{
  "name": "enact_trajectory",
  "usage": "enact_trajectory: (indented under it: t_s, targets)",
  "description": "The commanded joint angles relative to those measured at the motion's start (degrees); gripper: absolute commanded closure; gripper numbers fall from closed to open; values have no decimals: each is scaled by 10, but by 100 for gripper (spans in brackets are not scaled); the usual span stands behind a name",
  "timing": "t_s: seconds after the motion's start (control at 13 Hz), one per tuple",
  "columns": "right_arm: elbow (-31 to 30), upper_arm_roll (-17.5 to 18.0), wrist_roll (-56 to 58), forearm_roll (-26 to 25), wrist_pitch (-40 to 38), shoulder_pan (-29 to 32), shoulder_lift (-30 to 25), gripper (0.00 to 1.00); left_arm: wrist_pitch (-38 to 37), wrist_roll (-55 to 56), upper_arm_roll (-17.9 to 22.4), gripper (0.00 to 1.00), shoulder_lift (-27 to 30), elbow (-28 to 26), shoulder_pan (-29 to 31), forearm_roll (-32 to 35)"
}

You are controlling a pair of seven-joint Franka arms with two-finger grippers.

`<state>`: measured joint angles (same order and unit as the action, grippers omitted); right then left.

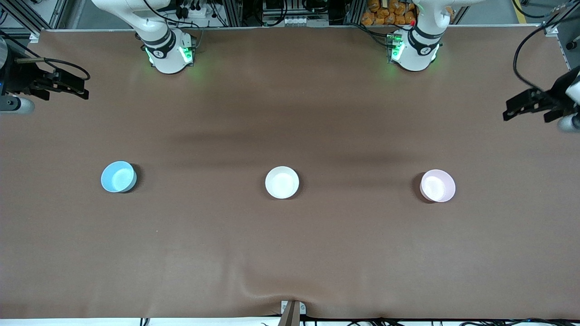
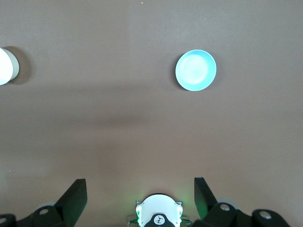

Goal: Stack pink and blue bowls on white bowl

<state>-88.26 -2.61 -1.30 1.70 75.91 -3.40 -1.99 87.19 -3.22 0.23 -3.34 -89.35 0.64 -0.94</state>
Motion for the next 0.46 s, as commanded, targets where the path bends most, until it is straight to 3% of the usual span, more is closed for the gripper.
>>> enact_trajectory:
  t_s: [0.0, 0.38]
  targets:
    - [0, 0, 2, -6, 9, 7, -4, 0, 34, -7, 0, 0, -53, 15, 4, 7]
    - [0, 0, 2, -5, 13, 13, -4, 0, 145, -51, 15, 0, -160, 12, 30, 18]
